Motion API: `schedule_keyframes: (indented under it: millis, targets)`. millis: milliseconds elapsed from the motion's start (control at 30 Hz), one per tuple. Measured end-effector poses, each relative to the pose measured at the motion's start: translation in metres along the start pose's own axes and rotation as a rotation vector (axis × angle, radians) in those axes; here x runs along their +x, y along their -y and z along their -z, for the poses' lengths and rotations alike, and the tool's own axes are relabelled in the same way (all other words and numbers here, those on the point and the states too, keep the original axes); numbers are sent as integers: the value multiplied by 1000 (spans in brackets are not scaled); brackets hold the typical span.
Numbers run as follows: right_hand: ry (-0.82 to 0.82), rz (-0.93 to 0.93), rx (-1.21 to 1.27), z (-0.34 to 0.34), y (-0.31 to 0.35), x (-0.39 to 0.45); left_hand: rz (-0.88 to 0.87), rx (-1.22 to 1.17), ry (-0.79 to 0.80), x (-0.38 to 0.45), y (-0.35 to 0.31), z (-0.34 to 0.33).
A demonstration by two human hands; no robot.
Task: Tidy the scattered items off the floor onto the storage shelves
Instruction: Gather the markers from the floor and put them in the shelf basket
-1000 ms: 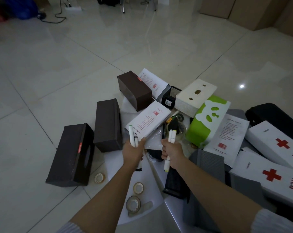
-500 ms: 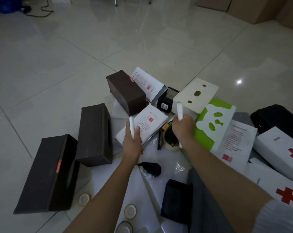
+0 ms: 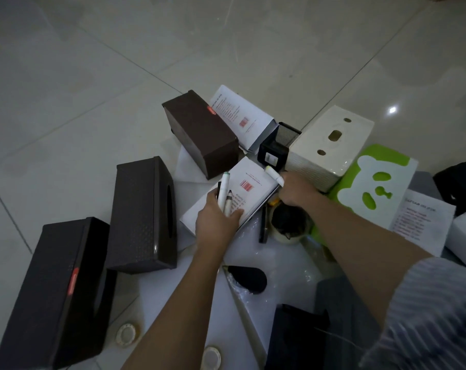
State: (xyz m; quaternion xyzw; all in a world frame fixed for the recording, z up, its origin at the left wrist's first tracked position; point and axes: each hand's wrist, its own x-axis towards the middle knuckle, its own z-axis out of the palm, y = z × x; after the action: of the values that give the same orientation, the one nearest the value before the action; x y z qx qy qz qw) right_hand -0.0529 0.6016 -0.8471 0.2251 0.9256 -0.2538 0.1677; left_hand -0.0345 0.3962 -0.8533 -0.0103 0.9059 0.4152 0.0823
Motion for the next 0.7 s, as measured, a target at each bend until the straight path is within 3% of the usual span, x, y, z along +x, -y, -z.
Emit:
schedule_keyframes:
  millis: [233,433,533,633,700]
  targets:
    - [139,22,-194,9,-2,3,14,3,5,-4,-3,-1]
    - [101,2,-165,9,-3,-16,13,-41,-1,-11,-2,1]
    - [161,-13,14,13,-1,-35,-22,-112,-18,-13,1,5]
    - [216,-15,183,13,7,-59,-6,-306,-6,-17,1,14]
    - [144,54,176,10,14,-76,74,-583,-10,-25,2,21]
